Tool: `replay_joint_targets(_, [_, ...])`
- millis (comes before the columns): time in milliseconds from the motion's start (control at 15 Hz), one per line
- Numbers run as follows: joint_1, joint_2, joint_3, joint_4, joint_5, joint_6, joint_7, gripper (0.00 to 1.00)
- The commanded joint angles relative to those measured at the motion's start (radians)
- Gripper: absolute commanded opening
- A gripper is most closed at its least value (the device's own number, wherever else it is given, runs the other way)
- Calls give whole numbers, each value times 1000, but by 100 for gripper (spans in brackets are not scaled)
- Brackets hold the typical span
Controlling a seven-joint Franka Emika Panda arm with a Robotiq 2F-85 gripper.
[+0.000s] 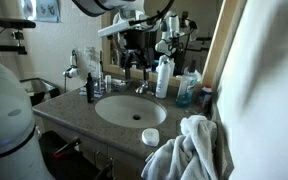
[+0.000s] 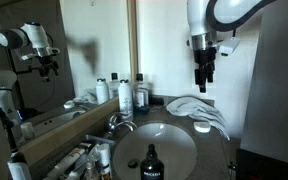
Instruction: Hang the towel on the wall
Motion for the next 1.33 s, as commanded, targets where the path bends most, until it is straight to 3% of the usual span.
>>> replay_joint_targets(0, [17, 0, -14, 2, -7, -5, 7, 100])
replay_joint_targets(267, [-16, 65, -53, 7, -35, 91, 28, 100])
replay_joint_targets(667, [-93, 266, -205, 56, -17, 441, -5, 100])
replay_joint_targets(1267, [-159, 614, -292, 112, -17, 893, 7, 100])
